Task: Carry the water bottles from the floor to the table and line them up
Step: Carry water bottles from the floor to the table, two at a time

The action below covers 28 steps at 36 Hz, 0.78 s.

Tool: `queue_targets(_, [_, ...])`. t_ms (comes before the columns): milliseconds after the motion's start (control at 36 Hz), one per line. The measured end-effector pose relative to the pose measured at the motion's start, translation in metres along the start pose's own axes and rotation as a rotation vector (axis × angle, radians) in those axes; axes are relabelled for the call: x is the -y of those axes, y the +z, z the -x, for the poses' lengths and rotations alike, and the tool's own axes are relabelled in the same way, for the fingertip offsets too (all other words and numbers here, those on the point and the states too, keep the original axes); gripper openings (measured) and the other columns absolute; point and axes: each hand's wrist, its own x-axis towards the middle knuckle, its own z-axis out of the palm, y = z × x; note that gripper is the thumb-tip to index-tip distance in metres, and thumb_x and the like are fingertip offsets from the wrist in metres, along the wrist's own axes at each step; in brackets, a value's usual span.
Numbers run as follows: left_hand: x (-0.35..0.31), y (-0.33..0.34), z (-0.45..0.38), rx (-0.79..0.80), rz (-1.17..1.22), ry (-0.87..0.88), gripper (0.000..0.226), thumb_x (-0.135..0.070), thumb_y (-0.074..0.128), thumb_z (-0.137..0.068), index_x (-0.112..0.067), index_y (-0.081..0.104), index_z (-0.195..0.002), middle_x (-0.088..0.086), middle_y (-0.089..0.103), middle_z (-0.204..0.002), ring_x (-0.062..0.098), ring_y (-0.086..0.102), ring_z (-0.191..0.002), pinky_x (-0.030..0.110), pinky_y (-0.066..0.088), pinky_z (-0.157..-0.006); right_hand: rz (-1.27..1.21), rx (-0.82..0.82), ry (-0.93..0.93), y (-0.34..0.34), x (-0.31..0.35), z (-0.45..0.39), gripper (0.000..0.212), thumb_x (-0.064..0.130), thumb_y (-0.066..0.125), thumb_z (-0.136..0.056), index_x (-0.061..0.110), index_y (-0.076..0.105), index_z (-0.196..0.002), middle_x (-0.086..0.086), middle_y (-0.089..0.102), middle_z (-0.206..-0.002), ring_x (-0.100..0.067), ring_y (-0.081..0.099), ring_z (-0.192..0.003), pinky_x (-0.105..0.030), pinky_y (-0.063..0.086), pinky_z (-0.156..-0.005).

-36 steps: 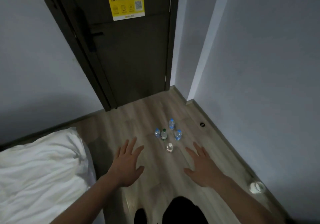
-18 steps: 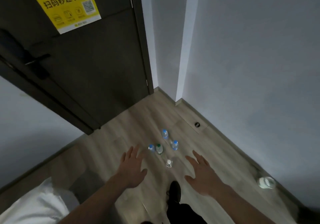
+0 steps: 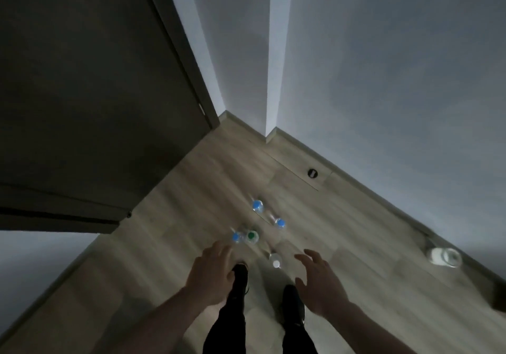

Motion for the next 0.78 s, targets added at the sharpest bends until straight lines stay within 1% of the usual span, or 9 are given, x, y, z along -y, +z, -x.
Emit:
queue_targets(83, [0.020,0.025,-0.067,0.054,-0.087,0.036,0.063,-0.040,0.048,-0.097,-0.026,0.025,-0.153,-0.001,0.027,-0.154,0.021,0.042,-0.131,0.035,0.039,-0.103,-0.041,0.003,0.089,0.033,-0.010,-0.049,0.056,0.030,0.052,-0.096,0.030,0.037,-0.149,0.006,0.024,-0.159,-0.019,0.037,-0.140,-0.033,0.038,-0.110])
queue_targets(194, [0.038,0.066,-0.152,0.127,-0.163,0.086,0.064,-0.033,0.053,-0.095,-0.024,0.025,-0.152,0.003,0.034,-0.148,0.025,0.047,-0.125,0.039,0.042,-0.101,-0.080,0.021,0.177,0.088,-0.028,-0.117,0.056,0.031,0.053,-0.095,0.029,0.038,-0.149,0.006,0.028,-0.156,-0.020,0.044,-0.134,-0.031,0.039,-0.107])
queue_targets(333, [0.042,0.136,-0.234,0.163,-0.236,0.156,0.061,-0.032,0.055,-0.094,-0.023,0.028,-0.148,0.006,0.034,-0.147,0.031,0.049,-0.122,0.044,0.045,-0.096,-0.167,0.029,0.271,0.162,-0.049,-0.196,0.050,0.028,0.058,-0.092,0.027,0.046,-0.140,0.005,0.039,-0.145,-0.023,0.058,-0.118,-0.034,0.047,-0.096])
queue_targets(389, [0.042,0.164,-0.262,0.159,-0.244,0.147,0.065,-0.034,0.054,-0.094,-0.024,0.024,-0.151,0.007,0.033,-0.149,0.032,0.048,-0.122,0.045,0.045,-0.094,-0.182,0.030,0.294,0.190,-0.058,-0.225,0.047,0.030,0.059,-0.092,0.028,0.048,-0.137,0.004,0.043,-0.140,-0.025,0.060,-0.114,-0.034,0.047,-0.091])
queue_targets(472, [0.047,0.204,-0.299,0.145,-0.252,0.095,0.064,-0.036,0.052,-0.096,-0.028,0.022,-0.152,0.007,0.034,-0.147,0.031,0.047,-0.124,0.044,0.044,-0.094,-0.196,0.039,0.345,0.230,-0.070,-0.263,0.047,0.032,0.059,-0.092,0.028,0.045,-0.137,0.002,0.044,-0.135,-0.028,0.058,-0.116,-0.034,0.043,-0.090])
queue_targets(583, [0.055,0.248,-0.336,0.118,-0.252,0.087,0.057,-0.038,0.050,-0.098,-0.027,0.025,-0.149,0.007,0.038,-0.144,0.030,0.050,-0.123,0.042,0.046,-0.091,-0.232,0.043,0.393,0.275,-0.085,-0.298,0.041,0.030,0.058,-0.092,0.027,0.045,-0.131,-0.002,0.047,-0.123,-0.031,0.058,-0.111,-0.036,0.044,-0.088])
queue_targets(667, [0.058,0.269,-0.354,0.077,-0.247,0.116,0.049,-0.038,0.046,-0.099,-0.024,0.031,-0.144,0.005,0.046,-0.136,0.028,0.055,-0.118,0.039,0.048,-0.085,-0.265,0.049,0.431,0.299,-0.093,-0.313,0.037,0.033,0.058,-0.093,0.025,0.041,-0.125,-0.003,0.047,-0.118,-0.033,0.060,-0.108,-0.038,0.046,-0.088])
queue_targets(694, [0.059,0.273,-0.358,0.058,-0.248,0.123,0.045,-0.038,0.044,-0.100,-0.023,0.033,-0.141,0.005,0.049,-0.132,0.027,0.057,-0.114,0.038,0.048,-0.083,-0.272,0.042,0.440,0.305,-0.096,-0.317,0.039,0.034,0.058,-0.093,0.024,0.039,-0.125,-0.003,0.049,-0.119,-0.033,0.061,-0.109,-0.039,0.046,-0.089])
queue_targets(778, [0.057,0.283,-0.370,0.007,-0.261,0.138,0.038,-0.037,0.043,-0.102,-0.022,0.037,-0.136,0.003,0.053,-0.126,0.026,0.061,-0.110,0.036,0.047,-0.079,-0.204,0.030,0.450,0.314,-0.104,-0.331,0.054,0.045,0.054,-0.097,0.020,0.030,-0.138,-0.003,0.058,-0.126,-0.029,0.063,-0.111,-0.037,0.045,-0.088])
